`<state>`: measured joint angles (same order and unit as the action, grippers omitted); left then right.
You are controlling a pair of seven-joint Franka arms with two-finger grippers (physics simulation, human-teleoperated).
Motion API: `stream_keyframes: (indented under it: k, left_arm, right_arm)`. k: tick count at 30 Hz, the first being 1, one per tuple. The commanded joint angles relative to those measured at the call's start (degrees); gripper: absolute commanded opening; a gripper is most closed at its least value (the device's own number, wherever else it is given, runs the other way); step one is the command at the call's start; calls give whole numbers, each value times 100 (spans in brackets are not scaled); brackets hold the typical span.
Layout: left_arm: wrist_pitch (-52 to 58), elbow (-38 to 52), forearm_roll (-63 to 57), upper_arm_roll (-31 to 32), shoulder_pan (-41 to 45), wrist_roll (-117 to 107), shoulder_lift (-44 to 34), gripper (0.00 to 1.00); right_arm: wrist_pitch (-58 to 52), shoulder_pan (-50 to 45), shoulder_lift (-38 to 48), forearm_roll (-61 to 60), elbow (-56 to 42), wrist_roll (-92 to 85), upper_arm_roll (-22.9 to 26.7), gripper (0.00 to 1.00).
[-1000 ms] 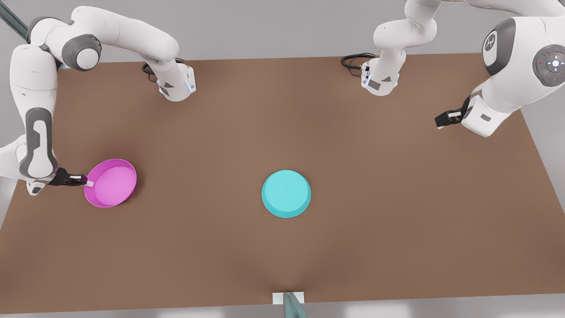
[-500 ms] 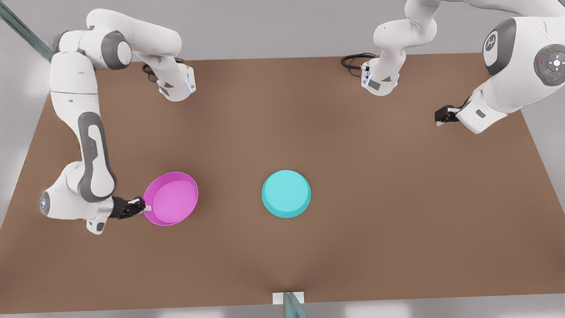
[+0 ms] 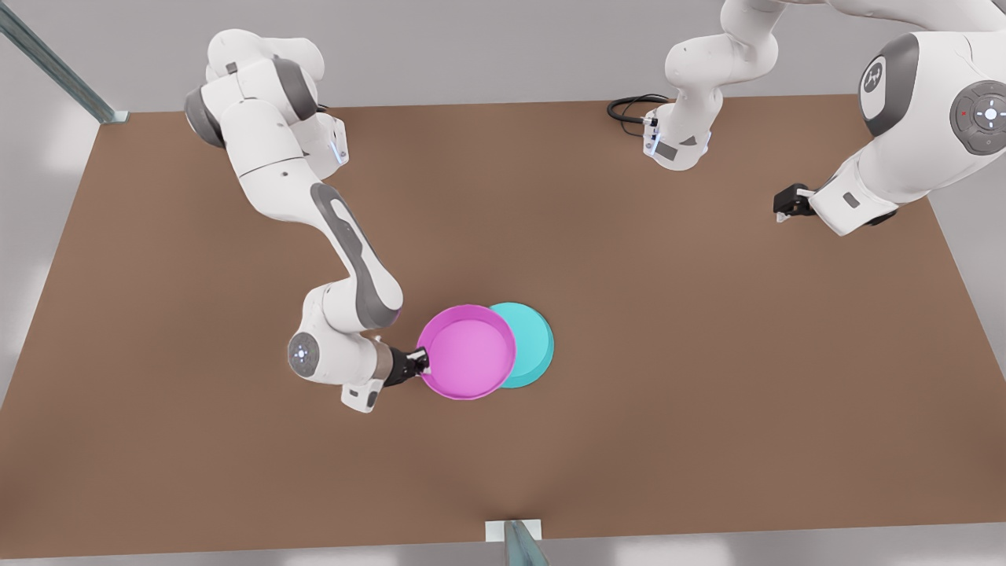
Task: Flip the blue plate over with the left arm, and stack the pink plate on top of the blue plate with the right arm
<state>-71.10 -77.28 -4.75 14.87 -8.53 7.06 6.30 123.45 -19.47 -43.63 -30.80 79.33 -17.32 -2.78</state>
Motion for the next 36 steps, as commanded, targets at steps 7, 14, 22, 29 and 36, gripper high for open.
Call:
stream_keyframes:
  k: [7,14,22,29,36]
  left_arm:
    - [-9,2,1,7,-44,454,20,100]
    - [-9,55,1,16,-61,427,47,100]
    - [9,46,1,16,-61,463,73,100]
    - [-9,46,1,16,-61,454,99,100]
    - [-17,55,-17,16,-61,480,117,100]
  right_arm:
    - [373,-338,-190,-243,-269,2892,-161,21]
    - [276,-356,-137,-260,-207,2831,-266,21]
    - [-32,-347,-14,-234,-49,2787,-363,21]
    - [-295,-347,47,-234,-49,2796,-372,21]
    - [-304,-347,56,-243,-67,2769,-390,100]
